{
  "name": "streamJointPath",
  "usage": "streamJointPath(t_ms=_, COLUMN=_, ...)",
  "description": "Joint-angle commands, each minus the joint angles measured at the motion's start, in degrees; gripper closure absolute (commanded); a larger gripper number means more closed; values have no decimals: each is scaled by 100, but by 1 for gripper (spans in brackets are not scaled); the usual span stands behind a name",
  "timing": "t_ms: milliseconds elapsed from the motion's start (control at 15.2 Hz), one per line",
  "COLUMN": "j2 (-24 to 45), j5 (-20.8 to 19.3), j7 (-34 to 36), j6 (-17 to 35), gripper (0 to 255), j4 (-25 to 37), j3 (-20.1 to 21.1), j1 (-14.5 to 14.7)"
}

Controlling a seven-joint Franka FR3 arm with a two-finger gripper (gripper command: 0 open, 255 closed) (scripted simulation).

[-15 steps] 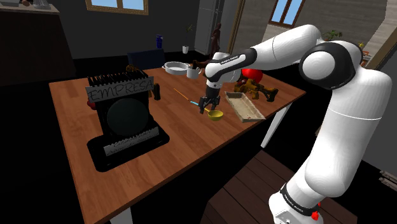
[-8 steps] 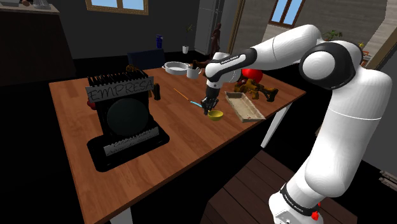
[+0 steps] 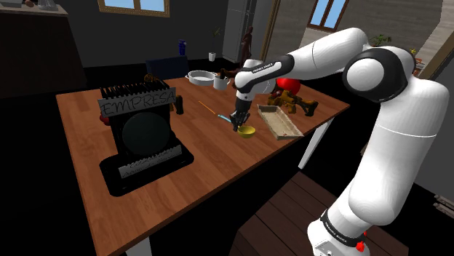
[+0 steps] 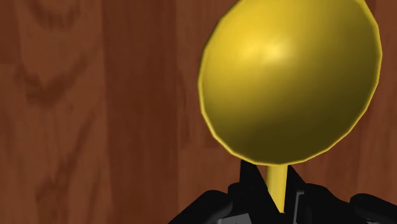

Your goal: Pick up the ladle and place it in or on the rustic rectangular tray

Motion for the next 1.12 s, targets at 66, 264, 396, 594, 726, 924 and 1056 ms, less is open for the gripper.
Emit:
streamJointPath(t_ms=66, j2=-92, j5=-34, j7=42, j6=-167, gripper=255, j4=77, j3=-8, j1=4)
streamJointPath(t_ms=264, j2=-203, j5=-71, j7=88, j6=-367, gripper=255, j4=171, j3=-18, j1=6)
streamJointPath(t_ms=396, j2=-271, j5=-94, j7=118, j6=-502, gripper=255, j4=241, j3=-23, j1=7)
streamJointPath(t_ms=594, j2=-366, j5=-126, j7=161, j6=-706, gripper=255, j4=355, j3=-30, j1=8)
streamJointPath(t_ms=726, j2=-423, j5=-145, j7=188, j6=-844, gripper=255, j4=437, j3=-34, j1=8)
streamJointPath(t_ms=924, j2=-502, j5=-172, j7=229, j6=-1052, gripper=255, j4=571, j3=-39, j1=7)
streamJointPath(t_ms=1056, j2=-549, j5=-188, j7=255, j6=-1192, gripper=255, j4=666, j3=-42, j1=7)
